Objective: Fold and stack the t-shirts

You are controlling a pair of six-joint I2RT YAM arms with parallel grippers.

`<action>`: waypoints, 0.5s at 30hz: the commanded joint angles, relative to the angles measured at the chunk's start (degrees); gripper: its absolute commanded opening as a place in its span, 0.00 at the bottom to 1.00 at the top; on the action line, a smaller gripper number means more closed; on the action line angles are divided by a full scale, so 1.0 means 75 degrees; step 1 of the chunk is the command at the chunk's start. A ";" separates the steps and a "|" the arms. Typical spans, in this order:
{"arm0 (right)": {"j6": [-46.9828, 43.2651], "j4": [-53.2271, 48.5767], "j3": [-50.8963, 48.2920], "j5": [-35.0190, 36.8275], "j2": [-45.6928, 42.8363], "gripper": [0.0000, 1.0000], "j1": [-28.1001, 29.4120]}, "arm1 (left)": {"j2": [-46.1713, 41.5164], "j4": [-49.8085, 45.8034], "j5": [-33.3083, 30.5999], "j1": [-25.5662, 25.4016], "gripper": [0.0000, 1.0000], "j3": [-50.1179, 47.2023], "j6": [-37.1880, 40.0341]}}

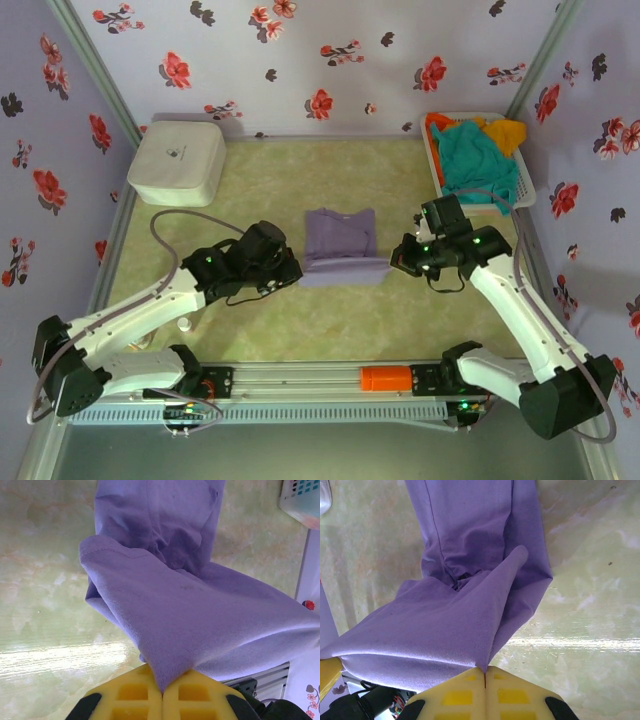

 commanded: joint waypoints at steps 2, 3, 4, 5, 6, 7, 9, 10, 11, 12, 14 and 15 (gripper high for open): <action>-0.0006 -0.0030 0.0100 0.0458 0.0087 0.00 -0.0026 | 0.0205 -0.0187 0.0036 0.0201 0.00 -0.0168 0.0161; -0.0005 -0.0005 0.0101 0.0457 0.0113 0.00 -0.0029 | 0.0237 -0.0170 0.0066 0.0213 0.00 -0.0168 0.0161; -0.0006 0.0021 0.0094 0.0452 0.0162 0.00 -0.0032 | 0.0276 -0.0130 0.0096 0.0219 0.00 -0.0166 0.0161; 0.0002 0.0075 0.0082 0.0451 0.0198 0.00 -0.0034 | 0.0307 -0.0091 0.0113 0.0226 0.00 -0.0168 0.0168; 0.0023 0.0113 0.0066 0.0452 0.0227 0.00 -0.0038 | 0.0328 -0.0067 0.0114 0.0234 0.00 -0.0182 0.0166; 0.0026 0.0144 0.0061 0.0452 0.0260 0.00 -0.0038 | 0.0361 -0.0013 0.0123 0.0254 0.00 -0.0199 0.0179; 0.0032 0.0226 0.0060 0.0453 0.0328 0.00 -0.0029 | 0.0428 0.0056 0.0153 0.0326 0.00 -0.0224 0.0207; 0.0038 0.0268 0.0060 0.0464 0.0368 0.00 -0.0032 | 0.0458 0.0087 0.0177 0.0364 0.00 -0.0218 0.0229; 0.0041 0.0316 0.0071 0.0483 0.0413 0.00 -0.0038 | 0.0496 0.0120 0.0203 0.0410 0.00 -0.0206 0.0261; 0.0039 0.0366 0.0087 0.0476 0.0468 0.00 -0.0044 | 0.0533 0.0142 0.0210 0.0462 0.00 -0.0183 0.0311; 0.0017 0.0422 0.0148 0.0487 0.0601 0.00 -0.0067 | 0.0644 0.0147 0.0274 0.0584 0.00 -0.0095 0.0403; 0.0007 0.0451 0.0193 0.0498 0.0676 0.00 -0.0086 | 0.0724 0.0158 0.0318 0.0650 0.00 -0.0033 0.0467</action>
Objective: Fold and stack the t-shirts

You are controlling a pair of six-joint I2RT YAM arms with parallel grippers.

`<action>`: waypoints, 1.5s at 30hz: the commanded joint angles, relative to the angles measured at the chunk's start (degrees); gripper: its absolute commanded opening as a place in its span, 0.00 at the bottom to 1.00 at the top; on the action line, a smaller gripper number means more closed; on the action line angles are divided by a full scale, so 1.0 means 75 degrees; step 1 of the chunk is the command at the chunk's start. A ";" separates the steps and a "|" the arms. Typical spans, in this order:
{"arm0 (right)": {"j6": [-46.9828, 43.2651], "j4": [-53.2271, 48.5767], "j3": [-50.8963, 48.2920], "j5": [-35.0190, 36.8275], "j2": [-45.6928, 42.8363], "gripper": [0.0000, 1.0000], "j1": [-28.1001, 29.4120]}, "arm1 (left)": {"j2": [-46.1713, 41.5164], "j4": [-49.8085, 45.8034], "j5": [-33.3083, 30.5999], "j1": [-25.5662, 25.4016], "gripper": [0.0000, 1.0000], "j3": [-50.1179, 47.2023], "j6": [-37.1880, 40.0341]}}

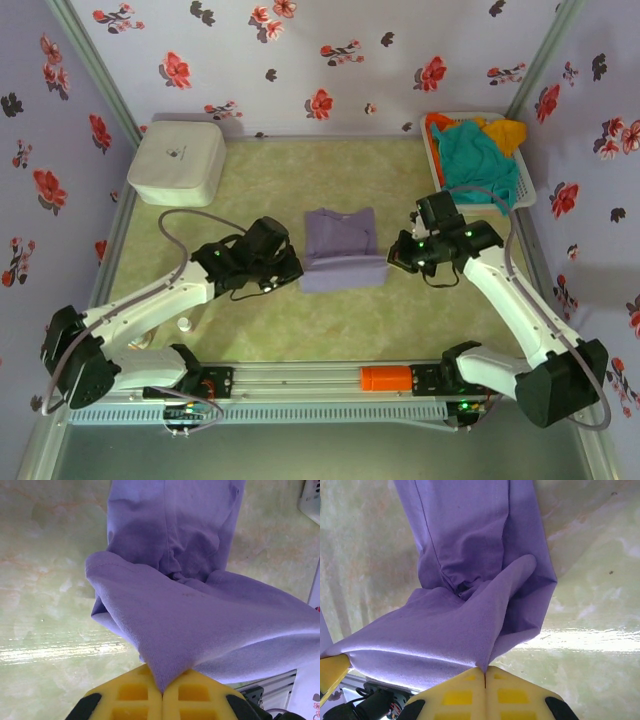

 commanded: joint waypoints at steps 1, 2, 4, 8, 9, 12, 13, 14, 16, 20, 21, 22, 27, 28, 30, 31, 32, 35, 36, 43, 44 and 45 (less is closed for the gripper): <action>-0.0009 0.0137 0.0228 0.0455 0.0238 0.00 -0.0117 | 0.0260 -0.0164 0.0025 0.0263 0.00 0.0134 0.0385; -0.0014 0.0175 0.0258 0.0439 0.0315 0.00 -0.0156 | 0.0349 -0.0164 0.0073 0.0322 0.00 0.0221 0.0466; -0.0029 0.0269 0.0337 0.0354 0.0461 0.00 -0.0238 | 0.0563 -0.0155 0.0177 0.0445 0.00 0.0362 0.0597; -0.0100 0.0402 0.0502 0.0245 0.0761 0.00 -0.0420 | 0.0927 -0.0094 0.0365 0.0645 0.00 0.0604 0.0806; -0.0117 0.0410 0.0534 0.0223 0.0824 0.00 -0.0472 | 0.0998 -0.0072 0.0362 0.0669 0.00 0.0649 0.0857; -0.0219 0.0491 0.0659 0.0144 0.1075 0.00 -0.0608 | 0.1234 -0.0140 0.0418 0.0817 0.00 0.0878 0.1032; -0.0244 0.0533 0.0693 0.0118 0.1169 0.00 -0.0643 | 0.1334 -0.0141 0.0455 0.0876 0.00 0.0958 0.1101; -0.0259 0.0559 0.0737 0.0077 0.1285 0.00 -0.0685 | 0.1431 -0.0130 0.0521 0.0942 0.00 0.1034 0.1153; -0.0315 0.0640 0.0824 0.0017 0.1477 0.00 -0.0733 | 0.1621 -0.0117 0.0629 0.1059 0.00 0.1180 0.1264; -0.0385 0.0809 0.1030 -0.0080 0.1875 0.00 -0.0819 | 0.1963 -0.0152 0.0688 0.1263 0.00 0.1533 0.1511; -0.0392 0.0844 0.1086 -0.0088 0.1951 0.00 -0.0830 | 0.2031 -0.0152 0.0711 0.1310 0.00 0.1601 0.1560; -0.0402 0.0880 0.1159 -0.0089 0.2061 0.00 -0.0836 | 0.2116 -0.0160 0.0724 0.1362 0.00 0.1676 0.1597; -0.0506 0.0917 0.1517 -0.0211 0.2595 0.00 -0.0930 | 0.2558 -0.0029 0.0978 0.1627 0.00 0.1874 0.1760; -0.0516 0.0965 0.1556 -0.0280 0.2689 0.00 -0.0957 | 0.2646 0.0027 0.1068 0.1662 0.00 0.1896 0.1818; -0.0521 0.1020 0.1633 -0.0339 0.2844 0.00 -0.1007 | 0.2814 0.0102 0.1165 0.1744 0.00 0.1921 0.1906; -0.0555 0.1053 0.1674 -0.0369 0.2937 0.00 -0.1026 | 0.2893 0.0144 0.1201 0.1781 0.00 0.1932 0.1957; -0.0585 0.1067 0.1728 -0.0376 0.3021 0.00 -0.1047 | 0.2966 0.0195 0.1231 0.1821 0.01 0.1943 0.2008; -0.0645 0.1068 0.1869 -0.0378 0.3314 0.00 -0.1122 | 0.3168 0.0413 0.1289 0.1900 0.04 0.2018 0.2173; -0.0664 0.1111 0.1894 -0.0393 0.3397 0.00 -0.1137 | 0.3248 0.0444 0.1323 0.1932 0.04 0.2063 0.2223; -0.0803 0.1364 0.2185 -0.0434 0.3914 0.00 -0.1219 | 0.3902 0.0480 0.1453 0.2143 0.05 0.2482 0.2583; -0.0810 0.1413 0.2218 -0.0438 0.3992 0.00 -0.1237 | 0.3982 0.0491 0.1470 0.2172 0.05 0.2523 0.2615; -0.0828 0.1452 0.2267 -0.0445 0.4095 0.00 -0.1243 | 0.4073 0.0492 0.1504 0.2212 0.05 0.2579 0.2643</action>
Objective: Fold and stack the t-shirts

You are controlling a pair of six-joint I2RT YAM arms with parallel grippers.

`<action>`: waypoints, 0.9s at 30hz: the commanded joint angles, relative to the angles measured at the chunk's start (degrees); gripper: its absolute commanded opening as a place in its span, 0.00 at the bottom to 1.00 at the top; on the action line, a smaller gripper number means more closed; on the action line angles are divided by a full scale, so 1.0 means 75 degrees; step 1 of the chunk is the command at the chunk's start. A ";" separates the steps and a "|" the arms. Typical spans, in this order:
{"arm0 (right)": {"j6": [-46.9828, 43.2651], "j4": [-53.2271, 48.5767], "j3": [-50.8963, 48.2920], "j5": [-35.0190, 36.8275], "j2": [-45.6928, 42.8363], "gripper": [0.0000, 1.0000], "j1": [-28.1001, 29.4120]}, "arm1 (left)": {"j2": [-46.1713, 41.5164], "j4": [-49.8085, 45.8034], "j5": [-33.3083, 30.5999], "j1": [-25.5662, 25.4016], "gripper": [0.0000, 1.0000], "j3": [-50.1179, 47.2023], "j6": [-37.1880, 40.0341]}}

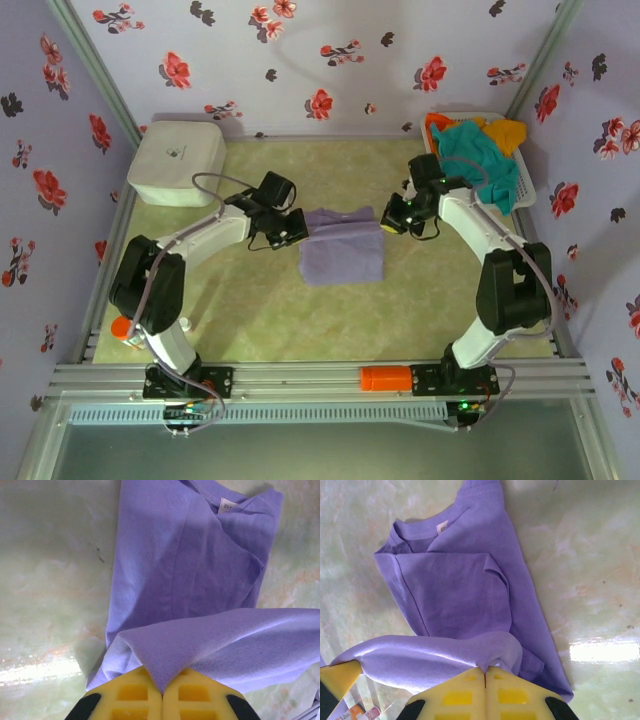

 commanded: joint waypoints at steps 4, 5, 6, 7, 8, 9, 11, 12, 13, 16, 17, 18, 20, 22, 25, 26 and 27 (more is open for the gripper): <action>-0.0290 0.0213 0.0626 -0.0002 0.0675 0.00 -0.0149 | 0.0497 0.0188 0.0074 0.0293 0.24 0.0317 0.0463; -0.0302 0.0267 0.0672 0.0012 0.0779 0.00 -0.0158 | 0.0564 0.0276 0.0083 0.0337 0.29 0.0325 0.0479; -0.0331 0.0307 0.0746 0.0028 0.0918 0.04 -0.0165 | 0.0648 0.0330 0.0083 0.0388 0.34 0.0362 0.0496; -0.0383 0.0353 0.0824 0.0029 0.1049 0.09 -0.0185 | 0.0728 0.0364 0.0069 0.0452 0.38 0.0436 0.0551; -0.0428 0.0381 0.0913 0.0046 0.1163 0.14 -0.0191 | 0.0783 0.0383 0.0082 0.0491 0.41 0.0509 0.0591; -0.0463 0.0379 0.1049 0.0071 0.1281 0.25 -0.0216 | 0.0842 0.0364 0.0083 0.0551 0.41 0.0621 0.0655; -0.0510 0.0516 0.1235 0.0074 0.1394 0.52 -0.0247 | 0.0848 0.0231 0.0080 0.0631 0.42 0.0879 0.0755; -0.0502 0.0651 0.1251 0.0081 0.1378 0.64 -0.0253 | 0.0818 0.0178 0.0071 0.0642 0.42 0.0994 0.0769; -0.0509 0.0791 0.1272 0.0114 0.1350 0.73 -0.0264 | 0.0742 0.0156 0.0068 0.0636 0.42 0.1067 0.0758; -0.0590 0.0802 0.1305 0.0253 0.1234 0.83 -0.0286 | 0.0465 0.0135 0.0059 0.0592 0.42 0.1064 0.0649; -0.0616 0.0768 0.1271 0.0292 0.1173 0.84 -0.0291 | 0.0348 0.0138 0.0031 0.0553 0.42 0.1004 0.0613; -0.0620 0.0730 0.1208 0.0313 0.1108 0.84 -0.0290 | 0.0258 0.0129 0.0013 0.0511 0.42 0.0922 0.0552; -0.0541 0.0733 0.0903 0.0245 0.0837 0.83 -0.0285 | 0.0023 0.0148 -0.0006 0.0374 0.42 0.0696 0.0384; -0.0341 0.0866 0.0465 0.0071 0.0489 0.83 -0.0282 | -0.0192 0.0361 -0.0022 0.0166 0.42 0.0410 0.0215; 0.0010 0.1036 -0.0175 -0.0314 -0.0086 0.83 -0.0232 | -0.0402 0.0749 -0.0058 -0.0193 0.41 -0.0005 -0.0114; 0.0086 0.1086 -0.0359 -0.0420 -0.0284 0.83 -0.0201 | -0.0417 0.0870 -0.0066 -0.0306 0.41 -0.0111 -0.0159; 0.0127 0.1142 -0.0517 -0.0455 -0.0432 0.83 -0.0181 | -0.0399 0.0920 -0.0065 -0.0377 0.41 -0.0183 -0.0174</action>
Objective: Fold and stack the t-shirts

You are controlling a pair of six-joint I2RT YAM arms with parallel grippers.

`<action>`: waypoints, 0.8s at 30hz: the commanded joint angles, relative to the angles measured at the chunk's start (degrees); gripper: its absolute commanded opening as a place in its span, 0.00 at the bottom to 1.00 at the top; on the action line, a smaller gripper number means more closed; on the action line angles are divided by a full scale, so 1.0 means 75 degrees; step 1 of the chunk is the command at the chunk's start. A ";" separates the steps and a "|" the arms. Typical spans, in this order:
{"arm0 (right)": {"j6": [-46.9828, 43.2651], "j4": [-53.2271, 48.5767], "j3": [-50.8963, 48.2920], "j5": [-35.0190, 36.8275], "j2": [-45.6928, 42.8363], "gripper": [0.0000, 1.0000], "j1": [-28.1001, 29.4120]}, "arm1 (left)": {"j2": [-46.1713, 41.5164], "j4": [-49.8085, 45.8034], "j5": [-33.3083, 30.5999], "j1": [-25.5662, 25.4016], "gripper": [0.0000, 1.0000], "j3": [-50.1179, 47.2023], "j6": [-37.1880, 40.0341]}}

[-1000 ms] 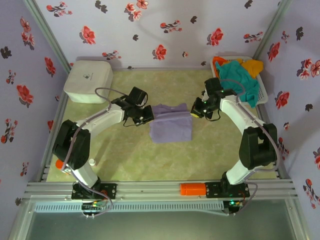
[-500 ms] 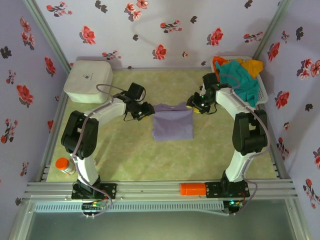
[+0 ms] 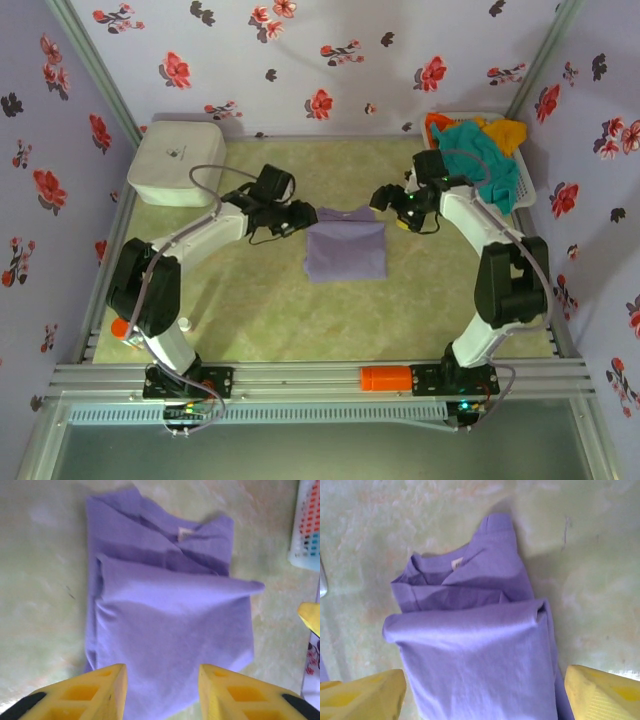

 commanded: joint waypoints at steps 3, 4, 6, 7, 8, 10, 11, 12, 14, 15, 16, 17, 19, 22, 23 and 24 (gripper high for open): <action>0.0099 0.0205 -0.0603 -0.0236 -0.0805 0.81 0.0071 | -0.0066 0.0524 -0.0071 -0.0302 0.41 -0.0510 -0.0108; -0.0141 0.0178 -0.0590 -0.0036 -0.0821 0.80 0.0071 | -0.0054 0.0647 -0.0106 -0.0271 0.41 -0.0569 0.0120; -0.0644 0.0162 -0.0475 0.0322 -0.0675 0.78 0.0056 | 0.0001 0.0640 -0.0267 -0.0206 0.43 -0.0510 0.0795; -0.0863 0.0049 -0.0346 0.0569 -0.0509 0.77 0.0058 | 0.0075 0.0442 -0.0411 -0.0153 0.44 -0.0372 0.1174; -0.1040 -0.0044 -0.0162 0.0628 -0.0258 0.76 0.0029 | 0.0168 0.0211 -0.0476 -0.0080 0.45 -0.0165 0.1562; -0.1230 -0.0064 0.0074 0.0585 0.0149 0.74 0.0023 | 0.0368 -0.0094 -0.0623 0.0024 0.47 0.0149 0.2118; -0.1254 -0.0011 0.0178 0.0591 0.0350 0.72 0.0019 | 0.0490 -0.0164 -0.0646 0.0066 0.48 0.0279 0.2307; -0.1266 0.0059 0.0248 0.0560 0.0512 0.71 0.0024 | 0.0607 -0.0190 -0.0632 0.0085 0.48 0.0386 0.2422; -0.1290 0.0198 0.0386 0.0512 0.0833 0.69 0.0023 | 0.0923 -0.0268 -0.0600 0.0105 0.49 0.0637 0.2679; -0.1311 0.0202 0.0468 0.0514 0.0979 0.69 0.0024 | 0.1071 -0.0344 -0.0589 0.0108 0.49 0.0768 0.2728; -0.1325 0.0221 0.0534 0.0518 0.1123 0.68 0.0024 | 0.1262 -0.0453 -0.0584 0.0129 0.49 0.0923 0.2744; -0.1345 0.0242 0.0593 0.0529 0.1244 0.68 0.0024 | 0.1427 -0.0511 -0.0588 0.0154 0.49 0.1034 0.2697; -0.1337 0.0310 0.0626 0.0504 0.1426 0.67 0.0022 | 0.1621 -0.0468 -0.0565 0.0176 0.49 0.1121 0.2605; -0.1367 0.0372 0.0656 0.0485 0.1635 0.66 0.0018 | 0.1753 -0.0342 -0.0553 0.0234 0.49 0.1140 0.2467; -0.1373 0.0387 0.0654 0.0467 0.1685 0.65 0.0023 | 0.1754 -0.0298 -0.0559 0.0248 0.49 0.1122 0.2473; -0.1372 0.0407 0.0650 0.0454 0.1727 0.65 0.0023 | 0.1748 -0.0268 -0.0552 0.0259 0.49 0.1102 0.2522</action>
